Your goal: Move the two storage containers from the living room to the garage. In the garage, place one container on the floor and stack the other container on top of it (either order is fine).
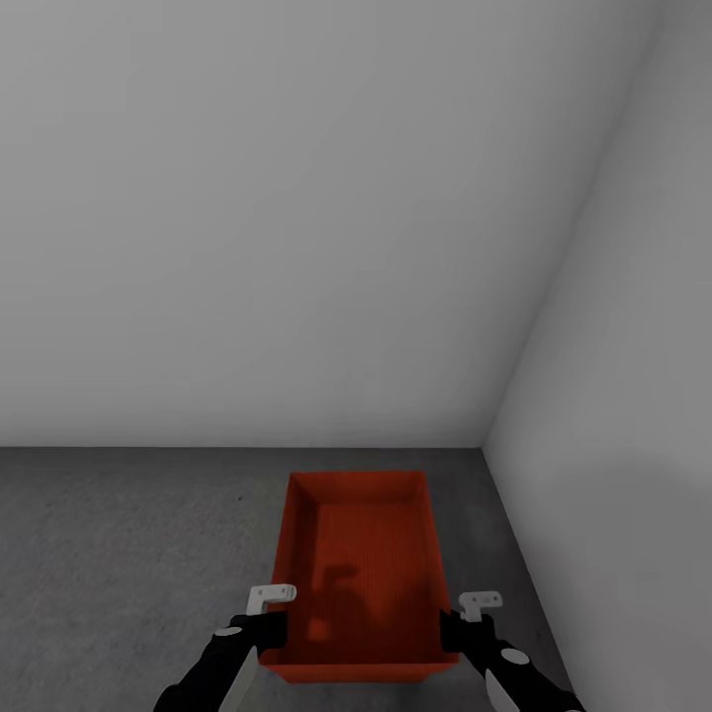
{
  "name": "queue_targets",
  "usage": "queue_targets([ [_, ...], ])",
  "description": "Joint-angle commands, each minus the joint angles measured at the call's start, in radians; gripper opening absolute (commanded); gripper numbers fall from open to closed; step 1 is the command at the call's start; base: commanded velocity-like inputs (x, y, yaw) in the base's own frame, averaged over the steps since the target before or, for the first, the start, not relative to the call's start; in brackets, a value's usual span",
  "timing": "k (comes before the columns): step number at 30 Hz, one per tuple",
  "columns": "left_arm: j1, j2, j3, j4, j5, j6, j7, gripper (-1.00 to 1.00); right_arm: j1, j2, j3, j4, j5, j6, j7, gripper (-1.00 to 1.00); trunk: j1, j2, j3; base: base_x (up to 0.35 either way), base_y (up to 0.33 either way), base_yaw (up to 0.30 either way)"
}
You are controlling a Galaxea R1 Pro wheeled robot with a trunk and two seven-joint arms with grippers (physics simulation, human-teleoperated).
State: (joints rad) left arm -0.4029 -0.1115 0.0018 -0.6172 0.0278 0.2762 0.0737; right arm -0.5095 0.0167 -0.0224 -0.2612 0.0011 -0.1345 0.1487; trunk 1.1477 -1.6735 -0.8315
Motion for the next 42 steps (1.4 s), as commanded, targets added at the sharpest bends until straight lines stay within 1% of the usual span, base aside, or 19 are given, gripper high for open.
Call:
queue_targets([
  [1, -0.001, -0.003, -0.002, -0.004, 0.019, -0.011, -0.005, -1.0, 0.0, 0.002, 0.013, 0.005, 0.002, -0.004, 0.011, -1.0, 0.0, 0.0, -0.001, 0.0, 0.0, 0.0],
  [9, -0.001, -0.002, -0.002, -0.004, 0.018, -0.011, -0.005, -1.0, 0.0, 0.003, 0.013, 0.005, 0.003, -0.004, 0.012, -1.0, 0.0, 0.0, -0.001, 0.0, 0.0, 0.0],
  [13, -0.001, -0.002, -0.002, -0.004, 0.018, -0.011, -0.005, -1.0, 0.0, 0.003, 0.013, 0.005, 0.003, -0.004, 0.012, -1.0, 0.015, -0.028, -0.013, 0.0, 0.0, 0.0],
  [34, -0.001, -0.002, -0.002, -0.004, 0.018, -0.011, -0.005, -1.0, 0.0, 0.002, 0.013, 0.005, 0.002, -0.004, 0.011, -1.0, 0.015, -0.028, -0.013, 0.0, 0.0, 0.0],
  [36, -0.001, -0.002, -0.002, -0.004, 0.018, -0.011, -0.005, -1.0, 0.0, 0.003, 0.013, 0.005, 0.002, -0.004, 0.011, -1.0, 0.023, -0.042, -0.02, 0.0, 0.0, 0.0],
  [42, -0.001, -0.002, -0.002, -0.004, 0.018, -0.011, -0.005, -1.0, 0.0, 0.003, 0.013, 0.005, 0.002, -0.004, 0.011, -1.0, 0.023, -0.042, -0.02, 0.0, 0.0, 0.0],
])
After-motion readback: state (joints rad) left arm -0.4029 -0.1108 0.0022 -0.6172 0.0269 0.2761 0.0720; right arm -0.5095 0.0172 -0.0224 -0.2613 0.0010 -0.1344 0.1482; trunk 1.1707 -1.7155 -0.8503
